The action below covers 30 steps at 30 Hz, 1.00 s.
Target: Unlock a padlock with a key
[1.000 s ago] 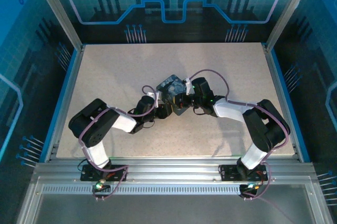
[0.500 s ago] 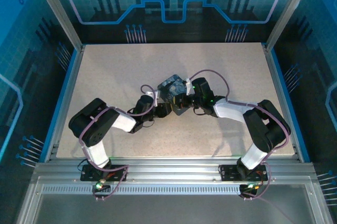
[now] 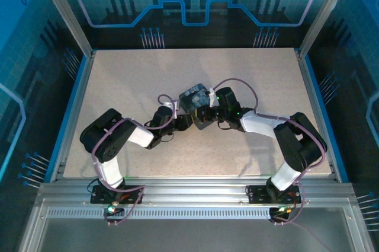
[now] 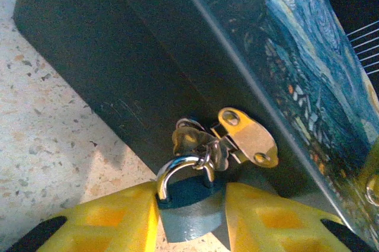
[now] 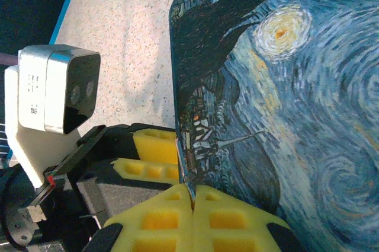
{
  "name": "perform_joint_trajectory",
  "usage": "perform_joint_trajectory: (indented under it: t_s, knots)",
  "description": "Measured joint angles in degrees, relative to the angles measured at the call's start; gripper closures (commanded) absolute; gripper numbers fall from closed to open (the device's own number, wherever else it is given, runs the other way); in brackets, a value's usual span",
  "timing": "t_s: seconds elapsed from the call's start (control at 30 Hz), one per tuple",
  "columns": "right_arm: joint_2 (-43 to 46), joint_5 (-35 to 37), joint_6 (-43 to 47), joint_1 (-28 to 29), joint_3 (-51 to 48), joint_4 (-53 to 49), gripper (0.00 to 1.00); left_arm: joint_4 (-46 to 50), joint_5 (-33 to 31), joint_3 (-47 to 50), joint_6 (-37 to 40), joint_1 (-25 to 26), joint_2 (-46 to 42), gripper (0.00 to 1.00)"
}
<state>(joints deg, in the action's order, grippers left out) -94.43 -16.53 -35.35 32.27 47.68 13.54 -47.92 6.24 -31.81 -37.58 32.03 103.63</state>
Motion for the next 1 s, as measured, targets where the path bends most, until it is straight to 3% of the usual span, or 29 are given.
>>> perform_joint_trajectory:
  t_s: [0.43,0.77,1.0]
  knots:
    - [1.18,0.02,0.87,0.11,-0.09,-1.60,1.00,0.00,0.52,-0.42,0.00,-0.04,0.35,0.72]
    - [15.21,1.53,5.01,0.59,-3.69,-5.88,1.00,0.61,1.16,-0.42,-0.02,-0.04,-1.66,0.72]
    - [16.37,1.51,6.05,4.02,-8.85,-7.37,1.00,1.09,1.53,-0.39,-0.02,0.17,-4.15,0.72]
